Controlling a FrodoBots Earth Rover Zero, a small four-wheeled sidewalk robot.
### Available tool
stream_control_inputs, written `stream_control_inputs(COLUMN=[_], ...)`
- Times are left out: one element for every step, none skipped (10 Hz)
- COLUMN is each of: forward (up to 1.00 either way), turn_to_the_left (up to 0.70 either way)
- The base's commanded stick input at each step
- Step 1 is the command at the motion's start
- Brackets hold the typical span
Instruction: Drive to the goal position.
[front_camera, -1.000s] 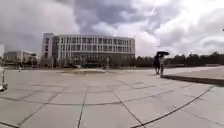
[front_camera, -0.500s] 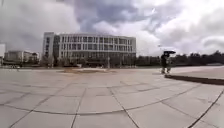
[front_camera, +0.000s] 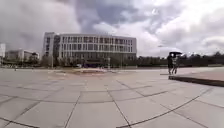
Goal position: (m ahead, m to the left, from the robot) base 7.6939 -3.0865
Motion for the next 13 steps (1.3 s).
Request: stream_control_inputs(forward=[0.70,0.70,0.70,0.70,0.70,0.70,0.70,0.70,0.70,0.70,0.70,0.70,0.70], turn_to_the_left=[0.00,0.00,0.00,0.00,0.00,0.00,0.00,0.00,0.00,-0.05,-0.05,-0.05,-0.05])
